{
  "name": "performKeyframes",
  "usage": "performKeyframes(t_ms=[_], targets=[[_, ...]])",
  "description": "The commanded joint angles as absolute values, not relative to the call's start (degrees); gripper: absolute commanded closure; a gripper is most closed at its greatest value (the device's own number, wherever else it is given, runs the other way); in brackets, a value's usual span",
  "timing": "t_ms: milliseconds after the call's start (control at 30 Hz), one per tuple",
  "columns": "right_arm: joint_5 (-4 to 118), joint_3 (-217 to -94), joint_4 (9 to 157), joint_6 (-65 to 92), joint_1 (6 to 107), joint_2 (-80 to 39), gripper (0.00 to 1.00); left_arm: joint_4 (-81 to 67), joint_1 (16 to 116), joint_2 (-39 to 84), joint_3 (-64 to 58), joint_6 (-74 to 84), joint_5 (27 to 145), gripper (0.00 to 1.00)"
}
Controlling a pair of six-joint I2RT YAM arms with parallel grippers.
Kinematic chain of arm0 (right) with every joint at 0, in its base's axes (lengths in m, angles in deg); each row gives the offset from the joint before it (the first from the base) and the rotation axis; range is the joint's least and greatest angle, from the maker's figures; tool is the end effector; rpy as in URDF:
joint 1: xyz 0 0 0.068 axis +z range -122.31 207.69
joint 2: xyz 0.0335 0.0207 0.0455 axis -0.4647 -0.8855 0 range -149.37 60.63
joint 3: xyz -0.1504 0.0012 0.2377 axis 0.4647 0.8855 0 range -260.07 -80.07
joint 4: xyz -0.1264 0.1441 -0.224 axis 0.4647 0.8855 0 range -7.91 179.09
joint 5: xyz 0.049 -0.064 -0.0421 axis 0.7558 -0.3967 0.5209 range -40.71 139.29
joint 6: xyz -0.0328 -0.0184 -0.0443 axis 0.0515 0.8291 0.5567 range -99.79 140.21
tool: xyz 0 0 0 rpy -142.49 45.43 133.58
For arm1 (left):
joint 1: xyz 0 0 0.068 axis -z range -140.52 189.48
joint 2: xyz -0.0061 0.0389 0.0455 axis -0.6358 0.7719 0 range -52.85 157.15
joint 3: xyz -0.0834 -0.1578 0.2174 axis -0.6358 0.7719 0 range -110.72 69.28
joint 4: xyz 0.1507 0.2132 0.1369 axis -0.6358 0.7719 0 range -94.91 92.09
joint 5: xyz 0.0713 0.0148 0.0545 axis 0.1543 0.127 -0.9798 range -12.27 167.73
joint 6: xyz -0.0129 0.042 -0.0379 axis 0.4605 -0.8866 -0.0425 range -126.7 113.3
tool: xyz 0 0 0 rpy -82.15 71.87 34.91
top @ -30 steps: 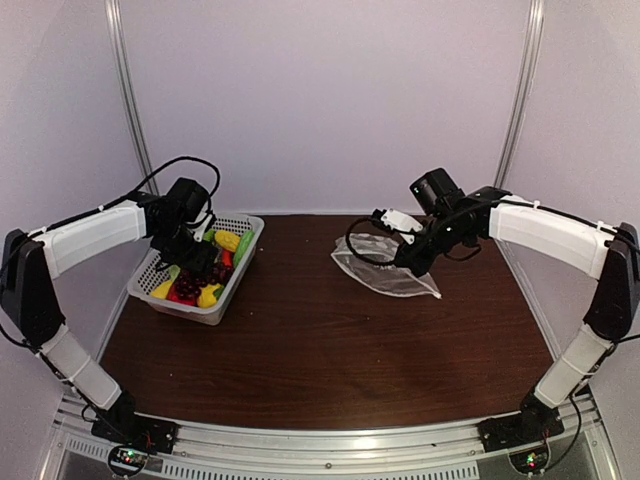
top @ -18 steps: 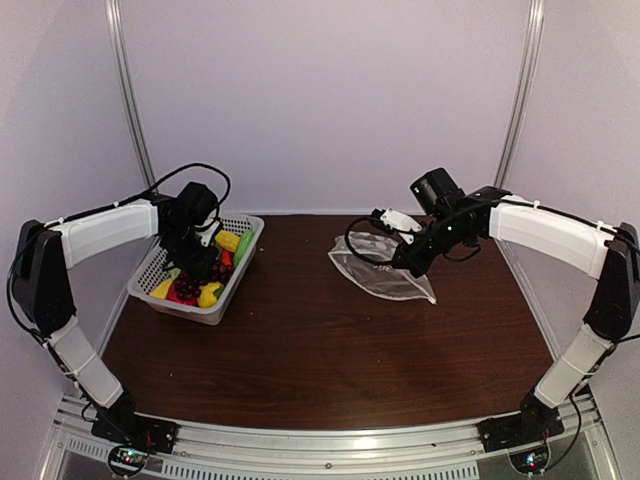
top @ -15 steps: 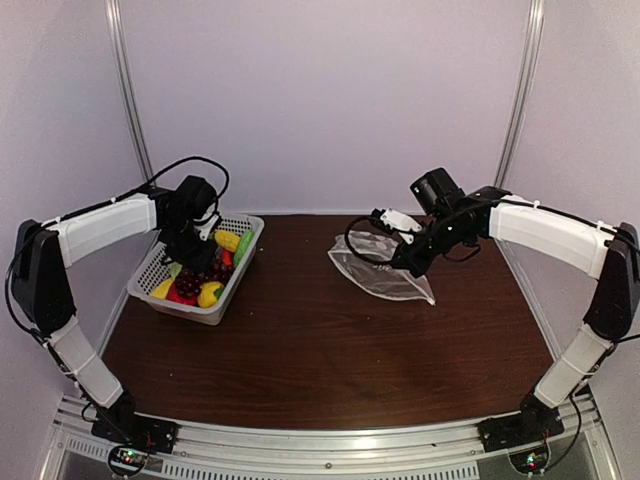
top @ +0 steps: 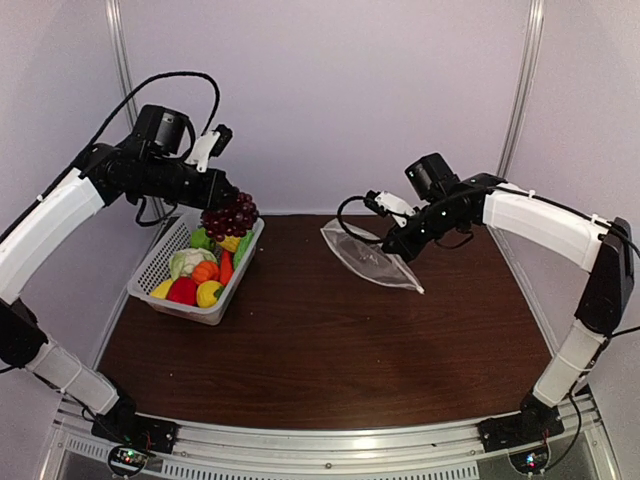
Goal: Place the food in the zip-top bag and seal the zipper
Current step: Place the fake fruit in the zipper food storage bag.
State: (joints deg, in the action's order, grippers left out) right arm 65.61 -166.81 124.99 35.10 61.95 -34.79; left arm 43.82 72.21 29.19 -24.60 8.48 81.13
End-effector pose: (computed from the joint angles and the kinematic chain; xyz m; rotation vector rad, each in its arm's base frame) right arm 0.3263 0.2364 0.3127 -1.1454 2.2066 0.4964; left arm 0.2819 -0.1842 0.4306 0.3786 2.2326 -0.5211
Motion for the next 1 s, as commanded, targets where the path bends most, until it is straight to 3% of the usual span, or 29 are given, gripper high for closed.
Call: performKeyframes(t_ms=[0,333,500,967], targets=[[65.0,-172.2,126.0,31.3,62.0,-38.8,1.00,31.3,76.4,28.0,-23.0,14.5,93.8,1.00],[79.3,-182.9,129.7,24.2,61.8,-47.0,1.00,8.9,79.9,27.9,-15.0,25.5,102.0,1.00],[87.6,-182.4,128.3,21.1,61.6,-46.2,1.00,1.6,80.0,30.7,-12.7,28.6,101.7,1.00],[96.8,-177.9,122.1,14.3,59.0,-44.1,1.00,-17.9,80.8,39.2,-10.0,39.8,103.7,1.00]])
